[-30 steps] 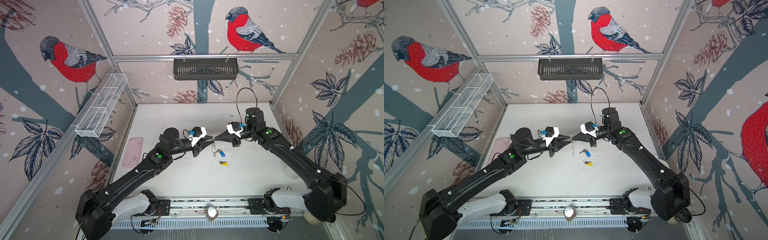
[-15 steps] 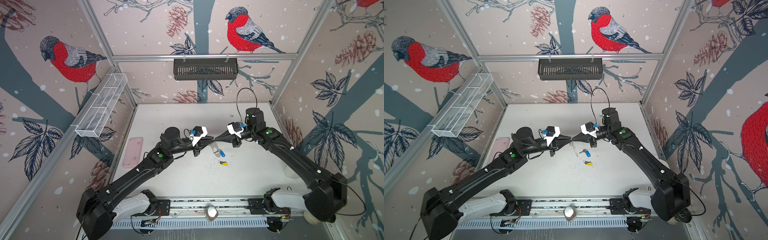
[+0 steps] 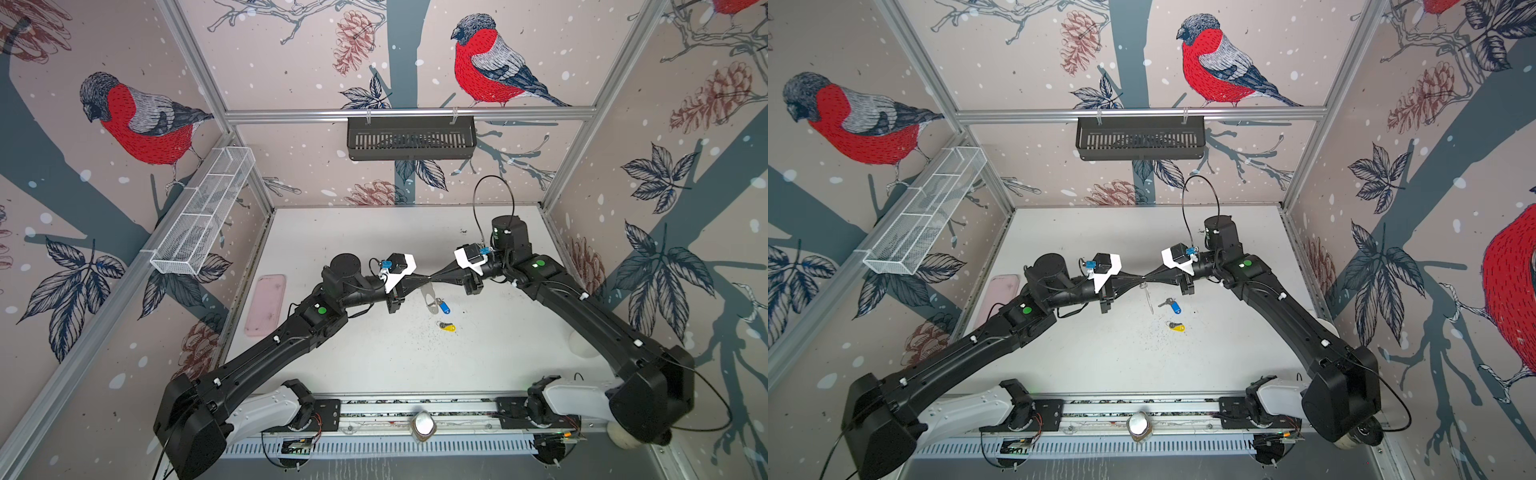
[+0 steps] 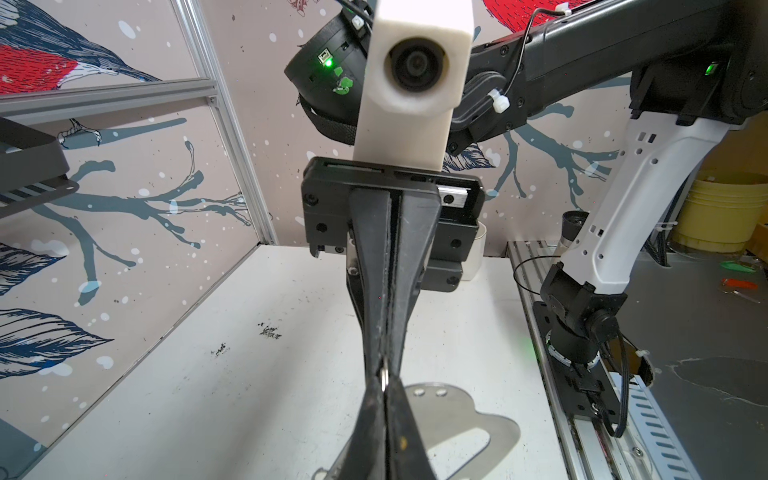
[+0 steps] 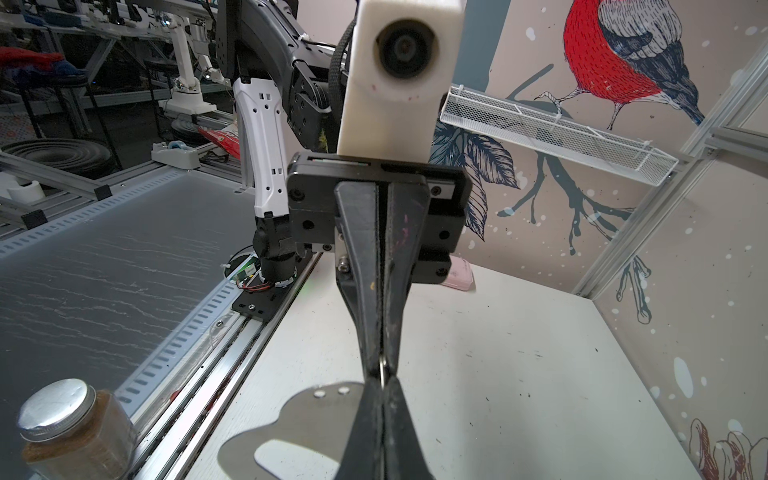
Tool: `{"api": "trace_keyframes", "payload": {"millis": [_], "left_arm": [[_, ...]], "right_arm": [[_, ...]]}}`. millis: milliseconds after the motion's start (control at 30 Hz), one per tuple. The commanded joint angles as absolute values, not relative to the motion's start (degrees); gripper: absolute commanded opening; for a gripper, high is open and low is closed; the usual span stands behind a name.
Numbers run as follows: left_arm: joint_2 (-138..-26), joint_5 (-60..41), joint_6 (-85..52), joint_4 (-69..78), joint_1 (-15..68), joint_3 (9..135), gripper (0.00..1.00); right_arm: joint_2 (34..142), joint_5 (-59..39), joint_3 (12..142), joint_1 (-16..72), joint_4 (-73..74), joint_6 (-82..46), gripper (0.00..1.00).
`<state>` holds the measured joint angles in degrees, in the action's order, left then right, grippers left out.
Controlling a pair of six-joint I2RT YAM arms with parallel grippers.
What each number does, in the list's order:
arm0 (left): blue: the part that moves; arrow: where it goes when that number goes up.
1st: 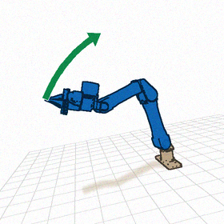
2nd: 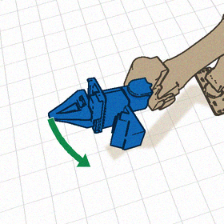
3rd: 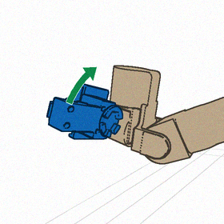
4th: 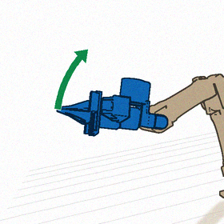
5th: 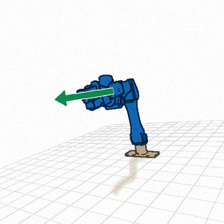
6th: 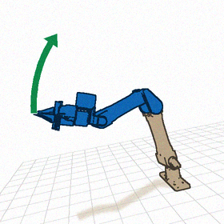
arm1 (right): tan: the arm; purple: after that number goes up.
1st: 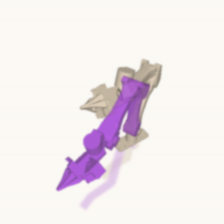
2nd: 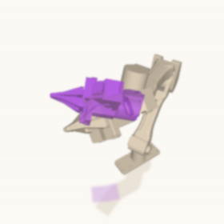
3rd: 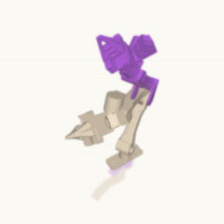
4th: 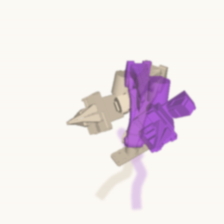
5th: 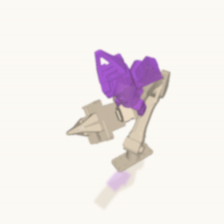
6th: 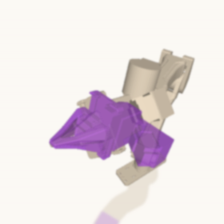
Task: Put the keys on the keyring
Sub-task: 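Bring the lifted plate toward the left gripper and grasp its ring with the left gripper, then open the right gripper and withdraw it while the left gripper holds the plate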
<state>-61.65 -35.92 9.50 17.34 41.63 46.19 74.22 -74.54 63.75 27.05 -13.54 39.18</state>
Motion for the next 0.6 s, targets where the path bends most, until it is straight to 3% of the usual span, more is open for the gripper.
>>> {"api": "trace_keyframes", "payload": {"millis": [0, 200, 400, 567], "left_arm": [[-60.37, -34.66, 11.07, 21.50, 41.84, 44.53, 0.00], [-60.89, -33.75, 11.26, 20.35, 41.84, 45.17, 0.00], [-60.98, -32.61, 10.49, 21.27, 41.84, 44.65, 0.00], [-61.13, -32.26, 10.63, 21.48, 41.83, 44.63, 0.00]], "right_arm": [[74.17, -75.87, 63.90, 27.19, -11.83, 38.95, 0.03], [74.43, -75.37, 63.90, 27.16, -10.15, 37.32, 0.14], [73.98, -73.51, 63.74, 25.88, -9.51, 35.63, 0.31], [70.86, -72.08, 59.99, 22.24, -4.94, 30.57, 0.38]]}}
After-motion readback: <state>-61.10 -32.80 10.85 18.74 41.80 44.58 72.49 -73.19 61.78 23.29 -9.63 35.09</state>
